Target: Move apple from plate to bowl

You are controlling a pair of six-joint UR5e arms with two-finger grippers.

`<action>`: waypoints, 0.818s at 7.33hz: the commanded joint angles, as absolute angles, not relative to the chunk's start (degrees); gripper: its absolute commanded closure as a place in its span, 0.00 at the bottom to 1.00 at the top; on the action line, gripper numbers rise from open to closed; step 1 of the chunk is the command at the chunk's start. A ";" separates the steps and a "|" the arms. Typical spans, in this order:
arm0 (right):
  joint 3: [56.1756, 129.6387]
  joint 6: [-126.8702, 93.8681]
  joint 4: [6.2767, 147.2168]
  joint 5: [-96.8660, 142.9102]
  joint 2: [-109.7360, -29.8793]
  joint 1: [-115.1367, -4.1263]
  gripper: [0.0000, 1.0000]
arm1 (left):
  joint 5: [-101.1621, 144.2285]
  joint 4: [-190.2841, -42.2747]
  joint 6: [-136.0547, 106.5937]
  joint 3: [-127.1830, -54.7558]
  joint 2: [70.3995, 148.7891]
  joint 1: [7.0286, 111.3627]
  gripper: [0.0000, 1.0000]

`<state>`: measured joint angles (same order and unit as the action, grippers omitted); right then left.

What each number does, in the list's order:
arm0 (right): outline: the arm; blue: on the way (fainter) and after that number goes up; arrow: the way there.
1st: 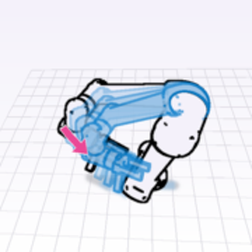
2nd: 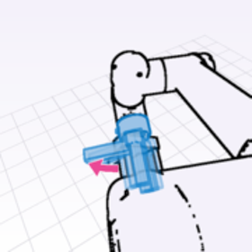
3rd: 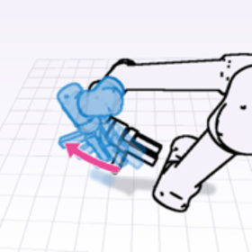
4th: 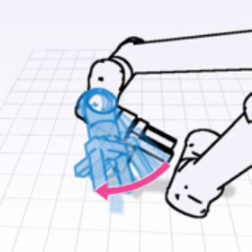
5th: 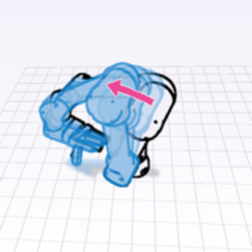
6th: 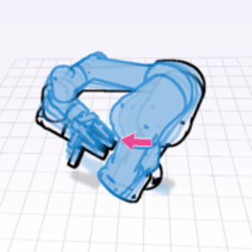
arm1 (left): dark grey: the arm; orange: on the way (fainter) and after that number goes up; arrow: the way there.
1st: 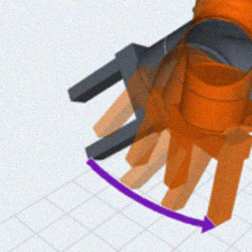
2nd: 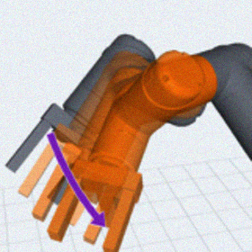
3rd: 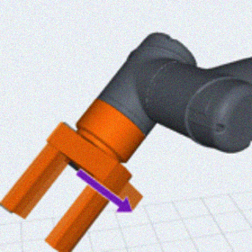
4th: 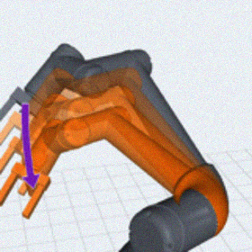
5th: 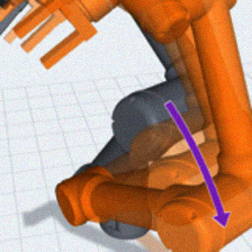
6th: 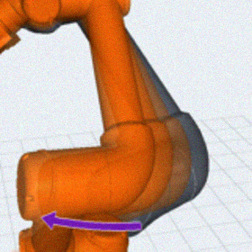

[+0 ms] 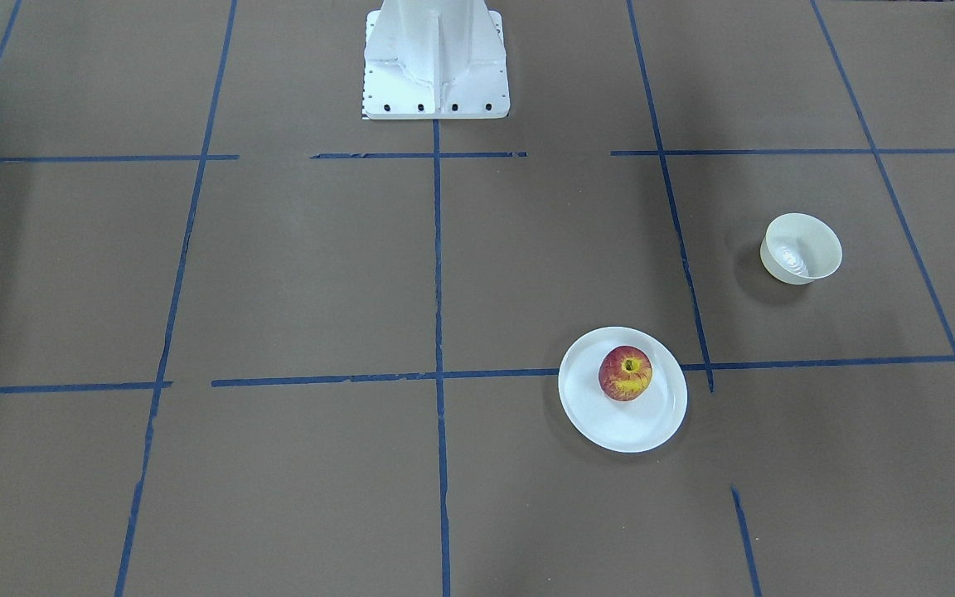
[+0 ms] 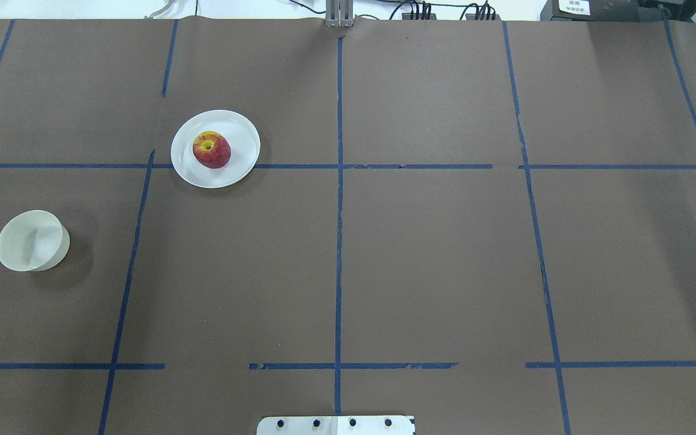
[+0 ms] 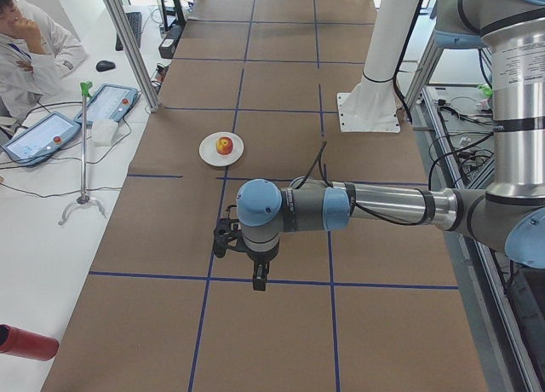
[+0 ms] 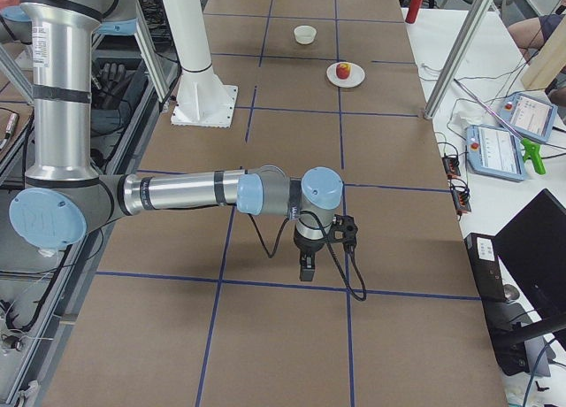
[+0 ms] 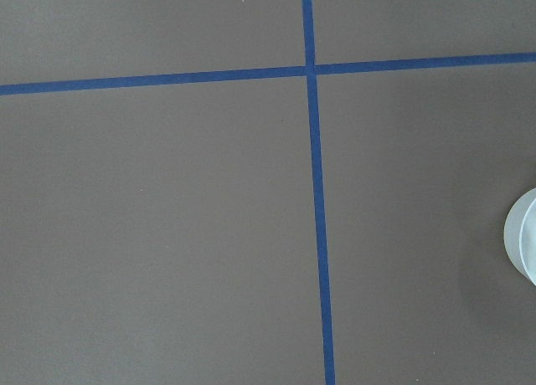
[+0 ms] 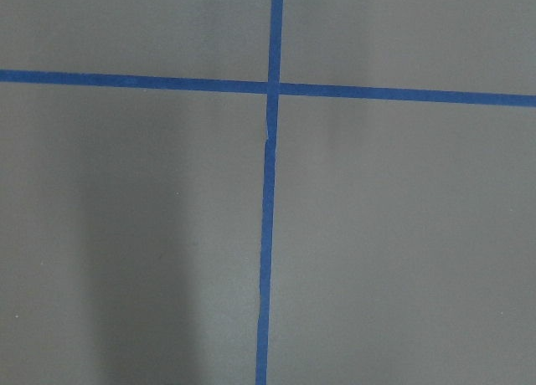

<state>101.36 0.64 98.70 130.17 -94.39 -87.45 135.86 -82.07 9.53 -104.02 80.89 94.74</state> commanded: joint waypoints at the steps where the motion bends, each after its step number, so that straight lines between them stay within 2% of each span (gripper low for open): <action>1: 101.34 0.62 98.70 130.17 -94.39 -87.45 0.00 | 136.14 -84.27 9.75 -105.12 81.29 94.22 0.00; 3: 101.34 0.70 98.70 130.17 -94.39 -87.45 0.00 | 139.38 -89.19 -1.15 -106.16 81.47 91.17 0.00; 5: 101.34 0.62 98.70 130.17 -94.39 -87.45 0.00 | 139.13 -99.97 -23.08 -106.09 84.27 78.20 0.00; 6: 101.34 0.62 98.70 130.17 -94.39 -87.45 0.00 | 138.87 -100.45 -31.38 -105.65 88.29 73.61 0.00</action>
